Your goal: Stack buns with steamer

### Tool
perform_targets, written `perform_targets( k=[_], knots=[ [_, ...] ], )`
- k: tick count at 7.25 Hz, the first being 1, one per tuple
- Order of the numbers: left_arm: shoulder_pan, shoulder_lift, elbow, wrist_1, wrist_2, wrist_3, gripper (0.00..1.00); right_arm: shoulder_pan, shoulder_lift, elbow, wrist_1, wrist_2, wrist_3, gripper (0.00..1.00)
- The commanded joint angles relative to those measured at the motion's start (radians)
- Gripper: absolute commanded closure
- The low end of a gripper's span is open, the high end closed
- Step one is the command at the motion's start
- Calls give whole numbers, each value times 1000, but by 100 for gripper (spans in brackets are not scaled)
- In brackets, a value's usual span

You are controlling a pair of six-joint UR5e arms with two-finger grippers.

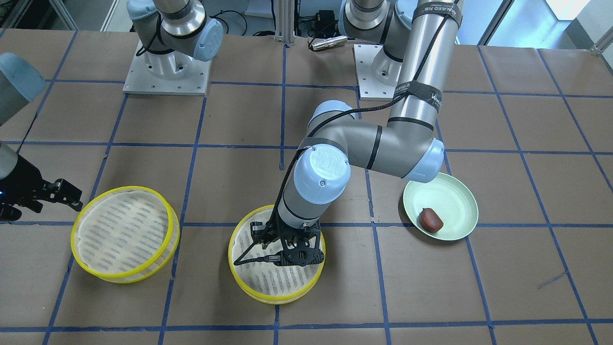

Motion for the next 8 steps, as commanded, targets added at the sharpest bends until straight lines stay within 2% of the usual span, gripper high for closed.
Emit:
perform_targets(
  k=[1, 2, 3, 6, 7, 8],
  knots=[
    [-5, 6, -1, 3, 4, 10, 19, 0, 7, 16, -30, 2, -1, 0],
    [-5, 8, -7, 1, 4, 18, 16, 6, 32, 17, -74, 61, 17, 0],
    [-5, 11, -19, -2, 4, 25, 17, 9, 50, 16, -100, 77, 56, 0],
    [20, 63, -15, -5, 2, 143, 16, 21, 62, 14, -128, 75, 130, 6],
    [70, 90, -39, -22, 7, 189, 15, 26, 72, 16, -139, 83, 169, 19],
    [116, 130, -33, -108, 4, 268, 15, 30, 78, 19, -144, 86, 177, 34]
  ],
)
